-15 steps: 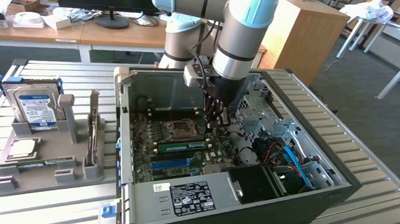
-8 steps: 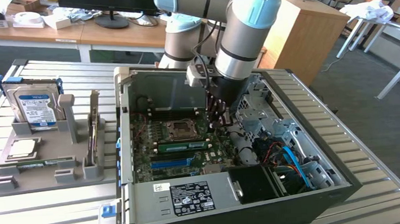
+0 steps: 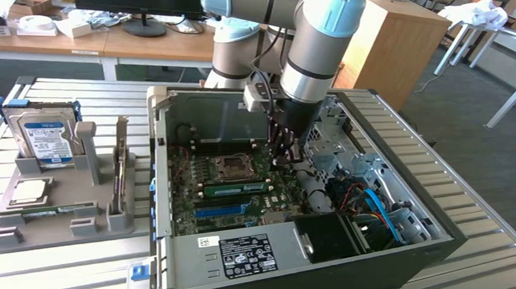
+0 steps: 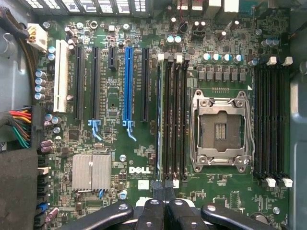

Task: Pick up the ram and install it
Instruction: 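Press down the ram until it locks into place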

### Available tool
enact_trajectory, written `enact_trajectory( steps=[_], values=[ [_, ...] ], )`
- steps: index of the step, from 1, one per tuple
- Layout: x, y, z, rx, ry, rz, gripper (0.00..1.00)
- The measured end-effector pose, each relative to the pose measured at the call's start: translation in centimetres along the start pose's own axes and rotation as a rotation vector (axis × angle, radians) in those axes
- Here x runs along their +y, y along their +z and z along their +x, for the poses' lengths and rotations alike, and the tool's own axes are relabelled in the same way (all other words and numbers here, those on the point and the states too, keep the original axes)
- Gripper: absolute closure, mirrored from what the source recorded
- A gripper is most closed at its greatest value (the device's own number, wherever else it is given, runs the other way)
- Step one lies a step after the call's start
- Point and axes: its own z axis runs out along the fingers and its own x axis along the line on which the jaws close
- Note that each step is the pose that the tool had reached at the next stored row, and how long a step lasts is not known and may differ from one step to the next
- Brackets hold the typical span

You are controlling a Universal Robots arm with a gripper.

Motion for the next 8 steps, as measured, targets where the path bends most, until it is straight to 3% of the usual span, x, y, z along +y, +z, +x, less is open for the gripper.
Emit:
enact_trajectory(
  steps=[8],
  values=[
    [-0.06, 0.06, 0.01, -0.0001, 0.0, 0.0, 0.9]
  ],
)
